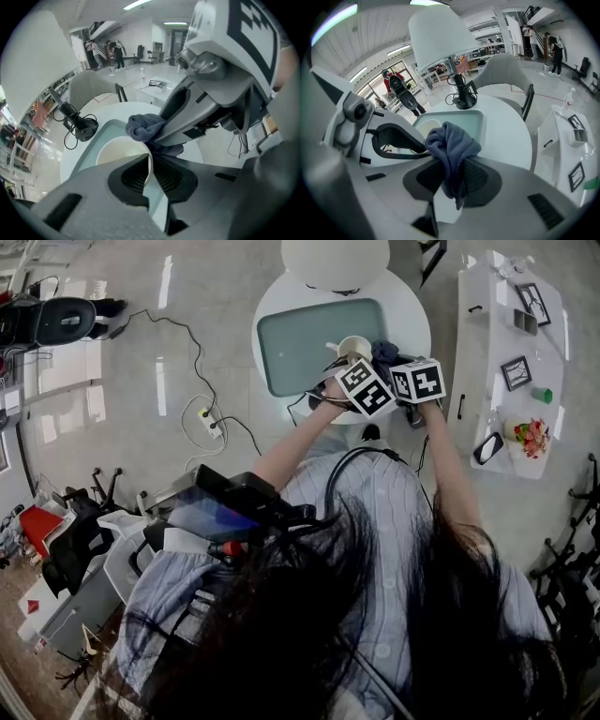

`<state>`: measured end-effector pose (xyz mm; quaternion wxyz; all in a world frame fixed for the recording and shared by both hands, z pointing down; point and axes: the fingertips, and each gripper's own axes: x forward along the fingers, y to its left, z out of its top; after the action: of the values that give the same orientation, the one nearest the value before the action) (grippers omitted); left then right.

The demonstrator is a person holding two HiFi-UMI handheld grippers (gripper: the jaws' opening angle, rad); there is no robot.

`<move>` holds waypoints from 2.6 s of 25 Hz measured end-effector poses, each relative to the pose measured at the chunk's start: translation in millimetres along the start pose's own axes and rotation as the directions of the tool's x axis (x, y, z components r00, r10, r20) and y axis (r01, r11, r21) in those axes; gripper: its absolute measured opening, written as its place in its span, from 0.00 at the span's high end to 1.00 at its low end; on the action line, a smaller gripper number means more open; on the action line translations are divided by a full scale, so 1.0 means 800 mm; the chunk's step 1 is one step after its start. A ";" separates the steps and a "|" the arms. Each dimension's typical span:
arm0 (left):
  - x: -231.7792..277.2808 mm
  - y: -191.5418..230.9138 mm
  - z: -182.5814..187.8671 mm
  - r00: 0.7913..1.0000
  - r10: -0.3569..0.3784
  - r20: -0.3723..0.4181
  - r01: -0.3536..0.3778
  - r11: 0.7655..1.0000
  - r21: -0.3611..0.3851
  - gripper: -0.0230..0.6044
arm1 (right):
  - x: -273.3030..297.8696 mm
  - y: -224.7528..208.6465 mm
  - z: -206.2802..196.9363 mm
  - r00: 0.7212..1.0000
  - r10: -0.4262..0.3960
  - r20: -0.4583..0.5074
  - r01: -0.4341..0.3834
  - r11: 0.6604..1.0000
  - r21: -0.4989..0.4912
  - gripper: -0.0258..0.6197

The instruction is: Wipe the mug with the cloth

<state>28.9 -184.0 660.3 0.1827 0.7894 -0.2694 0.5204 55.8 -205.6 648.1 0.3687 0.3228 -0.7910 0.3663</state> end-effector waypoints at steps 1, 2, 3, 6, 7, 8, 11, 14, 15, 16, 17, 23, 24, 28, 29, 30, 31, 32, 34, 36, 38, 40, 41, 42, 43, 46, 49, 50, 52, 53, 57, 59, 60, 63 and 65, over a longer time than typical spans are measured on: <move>0.000 -0.001 -0.001 1.000 -0.008 0.003 0.008 1.000 0.025 0.89 | 0.000 -0.001 -0.001 1.000 0.002 -0.003 -0.002 1.000 -0.005 0.81; 0.000 -0.002 -0.001 1.000 -0.022 0.006 0.022 0.999 0.044 0.89 | 0.001 -0.001 -0.002 1.000 0.005 -0.004 -0.005 1.000 -0.008 0.81; 0.000 -0.004 -0.001 0.999 -0.041 0.008 0.040 0.997 0.060 0.89 | 0.001 -0.002 -0.002 1.000 0.008 -0.005 -0.008 1.000 -0.009 0.81; -0.001 -0.007 -0.007 0.995 -0.096 -0.001 0.096 0.988 0.124 0.89 | 0.002 -0.001 -0.004 1.000 0.022 -0.008 -0.022 1.000 -0.005 0.81; -0.002 -0.008 -0.009 0.994 -0.112 -0.011 0.113 0.982 0.155 0.89 | 0.002 -0.001 -0.005 1.000 0.026 -0.009 -0.026 1.000 -0.005 0.81; -0.003 -0.009 -0.012 0.992 -0.127 -0.023 0.129 0.973 0.191 0.89 | 0.002 0.000 -0.005 1.000 0.029 -0.010 -0.029 1.000 -0.005 0.81; -0.006 -0.012 -0.023 0.982 -0.174 -0.069 0.187 0.928 0.323 0.89 | 0.003 0.000 -0.007 0.999 0.031 -0.015 -0.031 0.999 -0.013 0.81; -0.011 -0.014 -0.035 0.966 -0.227 -0.125 0.259 0.851 0.456 0.89 | 0.004 0.002 -0.007 0.999 0.033 -0.018 -0.033 0.999 -0.023 0.81; -0.013 -0.013 -0.040 0.960 -0.240 -0.145 0.280 0.821 0.498 0.89 | 0.005 0.004 -0.006 0.999 0.034 -0.021 -0.034 0.999 -0.026 0.81; -0.015 -0.011 -0.045 0.954 -0.249 -0.165 0.299 0.788 0.538 0.89 | 0.006 0.006 -0.005 0.999 0.035 -0.024 -0.036 0.999 -0.030 0.81; -0.017 -0.008 -0.050 0.950 -0.254 -0.183 0.314 0.755 0.576 0.89 | 0.007 0.008 -0.003 0.999 0.037 -0.029 -0.038 0.999 -0.033 0.81; -0.026 0.001 -0.077 0.928 -0.258 -0.271 0.370 0.530 0.763 0.89 | 0.017 0.018 0.006 0.997 0.039 -0.064 -0.043 0.997 -0.068 0.81; -0.027 0.002 -0.080 0.925 -0.251 -0.284 0.374 0.484 0.791 0.89 | 0.018 0.018 0.009 0.997 0.041 -0.064 -0.046 0.996 -0.076 0.81; -0.029 0.000 -0.089 0.922 -0.220 -0.319 0.376 0.314 0.872 0.89 | 0.024 0.021 0.019 0.997 0.052 -0.059 -0.058 0.992 -0.111 0.81; -0.030 0.000 -0.090 0.921 -0.217 -0.322 0.376 0.284 0.882 0.89 | 0.024 0.020 0.020 0.997 0.046 -0.065 -0.053 0.992 -0.115 0.81; -0.030 0.000 -0.091 0.921 -0.216 -0.325 0.376 0.262 0.889 0.89 | 0.024 0.019 0.021 0.997 0.042 -0.070 -0.050 0.991 -0.121 0.81; -0.031 -0.001 -0.092 0.919 -0.217 -0.328 0.377 0.245 0.893 0.89 | 0.025 0.019 0.024 0.996 0.040 -0.074 -0.049 0.990 -0.129 0.81; -0.031 -0.002 -0.092 0.918 -0.218 -0.331 0.378 0.232 0.896 0.89 | 0.025 0.019 0.027 0.996 0.041 -0.077 -0.051 0.989 -0.141 0.81; -0.032 -0.003 -0.091 0.915 -0.222 -0.336 0.381 0.207 0.901 0.89 | 0.028 0.020 0.034 0.995 0.049 -0.084 -0.063 0.982 -0.178 0.81; -0.031 -0.005 -0.091 0.913 -0.224 -0.339 0.382 0.182 0.906 0.89 | 0.031 0.021 0.041 0.994 0.058 -0.095 -0.079 0.969 -0.233 0.81; -0.031 -0.006 -0.091 0.913 -0.226 -0.339 0.379 0.161 0.911 0.89 | 0.033 0.022 0.047 0.992 0.058 -0.114 -0.089 0.953 -0.291 0.81; -0.032 -0.006 -0.092 0.913 -0.229 -0.337 0.375 0.148 0.915 0.89 | 0.035 0.025 0.053 0.989 0.056 -0.136 -0.100 0.934 -0.343 0.81; -0.033 -0.006 -0.093 0.913 -0.231 -0.338 0.375 0.145 0.915 0.89 | 0.036 0.027 0.055 0.988 0.053 -0.147 -0.105 0.923 -0.370 0.81; -0.034 -0.005 -0.094 0.911 -0.233 -0.339 0.377 0.144 0.915 0.89 | 0.036 0.029 0.057 0.986 0.047 -0.157 -0.107 0.910 -0.399 0.81; -0.035 -0.006 -0.095 0.910 -0.236 -0.341 0.380 0.144 0.914 0.89 | 0.036 0.030 0.059 0.985 0.039 -0.166 -0.108 0.897 -0.429 0.81; -0.035 -0.006 -0.095 0.906 -0.241 -0.348 0.388 0.145 0.910 0.89 | 0.034 0.034 0.062 0.983 0.023 -0.182 -0.111 0.864 -0.492 0.81; -0.034 -0.007 -0.095 0.901 -0.252 -0.353 0.402 0.176 0.899 0.89 | 0.033 0.032 0.061 0.982 0.014 -0.189 -0.110 0.856 -0.506 0.81; -0.034 -0.006 -0.095 0.899 -0.258 -0.353 0.407 0.198 0.892 0.89 | 0.033 0.031 0.061 0.982 0.014 -0.189 -0.109 0.859 -0.500 0.81; -0.033 -0.005 -0.092 0.901 -0.270 -0.340 0.408 0.259 0.875 0.89 | 0.032 0.030 0.061 0.983 0.022 -0.181 -0.108 0.872 -0.477 0.81; -0.033 -0.003 -0.090 0.904 -0.276 -0.326 0.403 0.300 0.864 0.89 | 0.031 0.029 0.060 0.985 0.028 -0.173 -0.106 0.881 -0.461 0.81; -0.034 -0.001 -0.082 0.918 -0.305 -0.254 0.380 0.492 0.783 0.89 | 0.018 0.027 0.061 0.992 0.044 -0.118 -0.087 0.919 -0.385 0.81; -0.041 -0.001 -0.077 0.923 -0.328 -0.202 0.365 0.579 0.729 0.89 | 0.010 0.026 0.062 0.995 0.051 -0.080 -0.075 0.939 -0.336 0.81; -0.044 -0.001 -0.072 0.926 -0.337 -0.174 0.357 0.620 0.699 0.89 | 0.007 0.024 0.062 0.997 0.052 -0.062 -0.069 0.948 -0.311 0.81; -0.059 0.000 -0.056 0.934 -0.352 -0.062 0.320 0.746 0.584 0.89 | -0.005 0.017 0.060 0.999 0.049 -0.005 -0.049 0.972 -0.231 0.81; -0.072 0.000 -0.045 0.935 -0.353 0.036 0.295 0.830 0.474 0.89 | -0.016 0.016 0.057 0.998 0.049 0.037 -0.042 0.983 -0.177 0.81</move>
<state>-15.3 -149.9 621.1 0.0590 0.8745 -0.0107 0.4812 36.6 -233.4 612.5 0.3708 0.2784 -0.8349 0.2966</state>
